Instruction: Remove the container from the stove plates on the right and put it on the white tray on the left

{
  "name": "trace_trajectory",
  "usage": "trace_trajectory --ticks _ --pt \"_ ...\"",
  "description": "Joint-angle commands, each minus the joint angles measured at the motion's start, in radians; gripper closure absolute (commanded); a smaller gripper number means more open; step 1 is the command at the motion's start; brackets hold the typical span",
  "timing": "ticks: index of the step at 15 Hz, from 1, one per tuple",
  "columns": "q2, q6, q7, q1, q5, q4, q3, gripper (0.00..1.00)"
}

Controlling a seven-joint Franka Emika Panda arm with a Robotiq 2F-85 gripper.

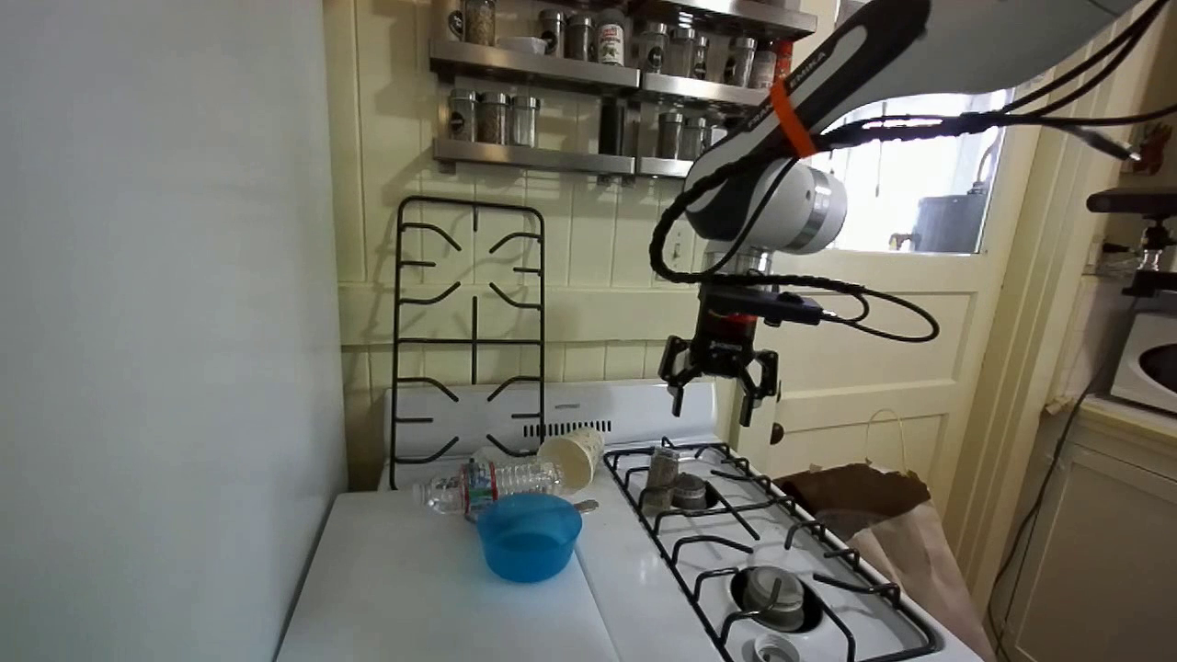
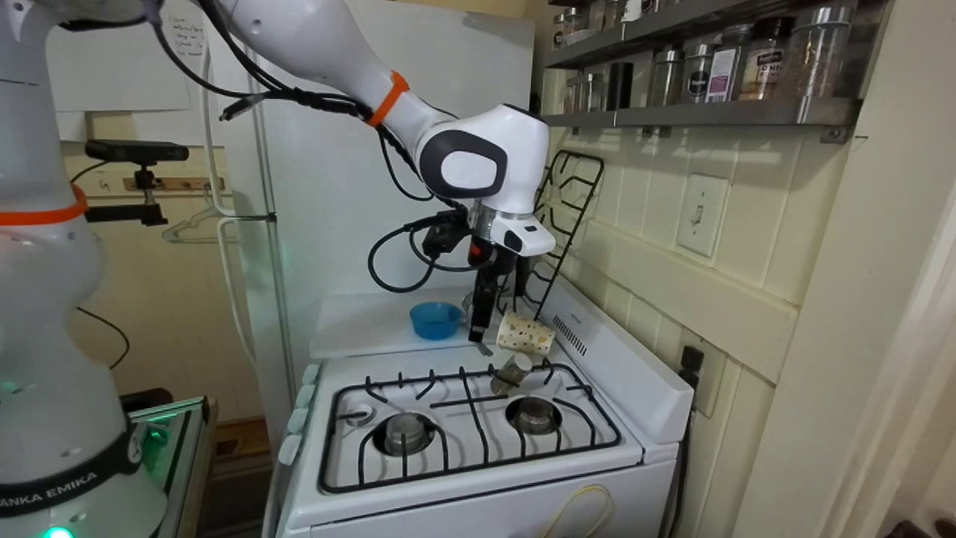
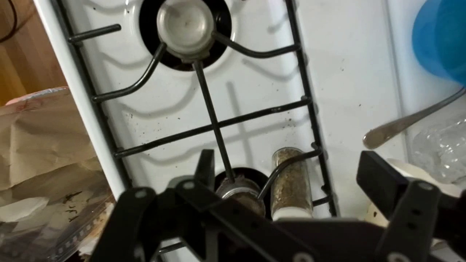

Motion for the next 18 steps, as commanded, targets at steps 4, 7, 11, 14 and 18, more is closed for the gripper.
trace_trajectory --ticks 4,7,11,14,18 --pt "0.016 0.062 -0.104 0.004 -0.022 0.001 0.009 0.00" --pt "0.059 0.130 -0.298 -0.016 0.004 0.021 0.007 0.00" --pt "0.144 0.171 -0.582 -0.075 0.243 0.084 0.037 0.00" --pt "0.124 0.180 -0.545 -0.063 0.200 0.060 0.026 0.00" --pt "0.191 0.159 -0.521 -0.060 0.153 0.105 0.024 0.00"
